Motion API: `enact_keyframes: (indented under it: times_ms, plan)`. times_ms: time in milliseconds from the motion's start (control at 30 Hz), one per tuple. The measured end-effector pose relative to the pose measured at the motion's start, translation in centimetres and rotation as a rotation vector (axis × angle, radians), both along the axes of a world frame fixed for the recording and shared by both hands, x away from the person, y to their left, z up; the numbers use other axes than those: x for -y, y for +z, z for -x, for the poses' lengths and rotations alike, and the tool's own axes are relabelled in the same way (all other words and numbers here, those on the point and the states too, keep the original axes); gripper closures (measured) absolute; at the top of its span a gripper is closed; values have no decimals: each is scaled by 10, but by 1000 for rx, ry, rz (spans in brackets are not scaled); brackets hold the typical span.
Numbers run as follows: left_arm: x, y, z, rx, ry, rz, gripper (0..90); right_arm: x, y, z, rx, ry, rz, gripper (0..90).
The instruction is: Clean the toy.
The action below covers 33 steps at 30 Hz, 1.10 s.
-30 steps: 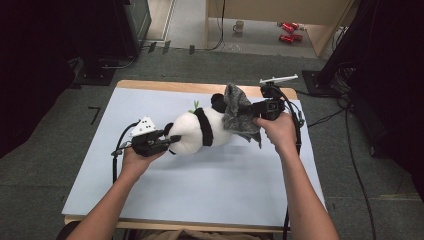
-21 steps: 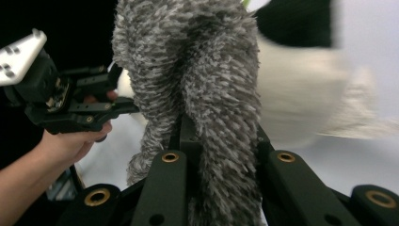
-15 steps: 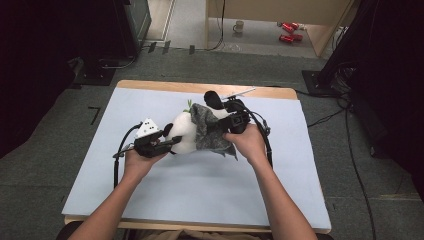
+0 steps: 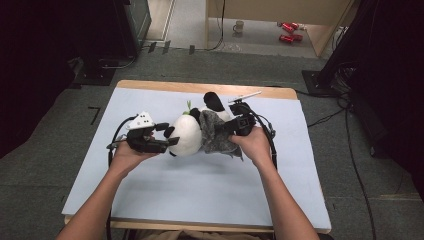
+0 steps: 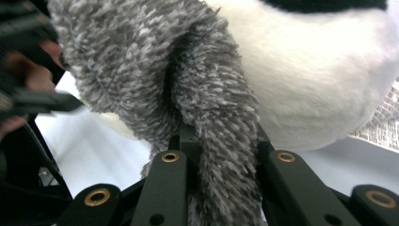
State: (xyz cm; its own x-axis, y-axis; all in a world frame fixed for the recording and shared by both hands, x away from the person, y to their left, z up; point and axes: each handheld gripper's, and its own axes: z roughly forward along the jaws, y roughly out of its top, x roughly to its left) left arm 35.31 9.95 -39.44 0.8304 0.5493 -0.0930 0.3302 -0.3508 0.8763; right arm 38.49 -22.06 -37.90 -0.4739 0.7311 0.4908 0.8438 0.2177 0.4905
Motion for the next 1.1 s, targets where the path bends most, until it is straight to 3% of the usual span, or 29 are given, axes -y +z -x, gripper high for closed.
enact_keyframes:
  times_ms: [67, 133, 300, 333, 433, 600, 667, 767, 900, 1000, 1100]
  plan:
    - [0, 7, -7, -9, -8, -9, 304, -1, -1, 1, -1, 7, 2, 768]
    - [3, 9, -15, -44, -37, -24, 298, -3, -1, 2, 5, 13, 3, 767]
    - [17, 0, -33, -124, -95, -69, 309, -4, -1, 4, 7, 16, 2, 767]
    - [18, -2, -35, -143, -123, -58, 355, -4, 0, 6, 5, 17, -2, 767]
    - [20, -5, -35, -137, -140, -58, 488, -3, 1, 12, 11, 26, -9, 768]
    - [23, -1, -30, -129, -120, -97, 673, -11, 3, 33, 25, 100, -35, 769]
    - [24, 0, -28, -130, -102, -81, 711, -17, 2, 41, 28, 132, -43, 769]
    - [27, 5, -25, -136, -65, -12, 739, -25, 5, 51, 54, 164, -71, 769]
    - [37, 10, -21, -141, -39, 20, 750, -38, 15, 61, 97, 208, -94, 769]
    - [46, 12, -18, -168, -32, 27, 749, -49, 18, 65, 108, 241, -94, 769]
    - [47, 13, -18, -181, -20, 19, 748, -63, 9, 66, 90, 255, -57, 770]
